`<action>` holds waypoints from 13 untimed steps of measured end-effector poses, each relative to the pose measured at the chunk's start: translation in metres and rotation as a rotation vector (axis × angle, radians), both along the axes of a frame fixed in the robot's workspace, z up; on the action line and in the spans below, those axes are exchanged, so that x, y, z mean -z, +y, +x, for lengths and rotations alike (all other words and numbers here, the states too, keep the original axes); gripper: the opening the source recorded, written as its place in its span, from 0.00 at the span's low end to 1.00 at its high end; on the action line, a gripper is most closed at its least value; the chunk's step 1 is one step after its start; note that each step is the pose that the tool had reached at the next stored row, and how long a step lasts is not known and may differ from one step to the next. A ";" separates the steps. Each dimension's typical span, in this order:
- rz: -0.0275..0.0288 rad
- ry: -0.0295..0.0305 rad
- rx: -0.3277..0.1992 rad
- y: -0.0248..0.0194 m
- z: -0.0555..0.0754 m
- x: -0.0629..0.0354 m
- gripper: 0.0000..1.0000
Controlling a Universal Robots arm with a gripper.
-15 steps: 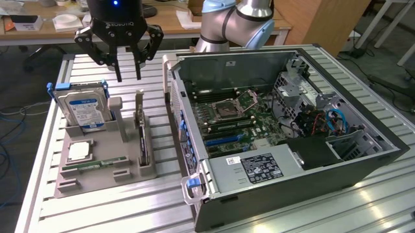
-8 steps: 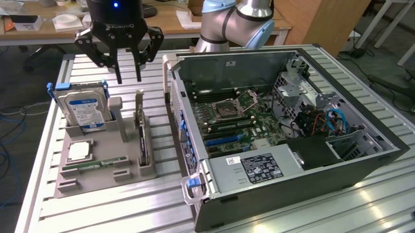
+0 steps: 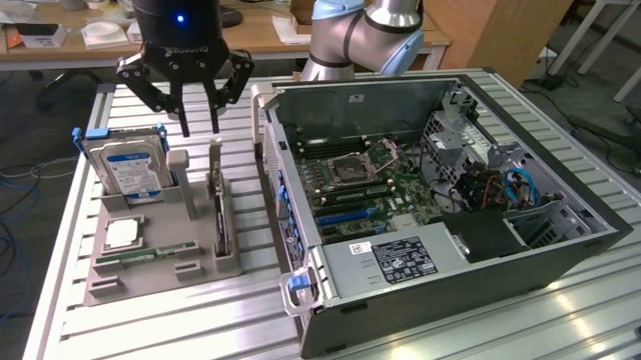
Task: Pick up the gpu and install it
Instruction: 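Pick up the gpu and move the gpu toward the slot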
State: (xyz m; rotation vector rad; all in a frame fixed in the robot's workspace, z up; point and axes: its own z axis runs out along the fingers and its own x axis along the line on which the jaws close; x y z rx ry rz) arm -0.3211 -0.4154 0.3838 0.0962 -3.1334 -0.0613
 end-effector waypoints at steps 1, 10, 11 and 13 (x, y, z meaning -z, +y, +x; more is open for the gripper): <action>-0.0005 0.0000 0.000 -0.0016 0.000 0.0002 0.41; -0.0019 0.0000 0.000 -0.0179 0.000 0.0035 0.41; -0.0019 0.0000 0.000 -0.0197 0.000 0.0040 0.41; -0.0019 -0.0001 0.000 -0.0237 0.000 0.0052 0.41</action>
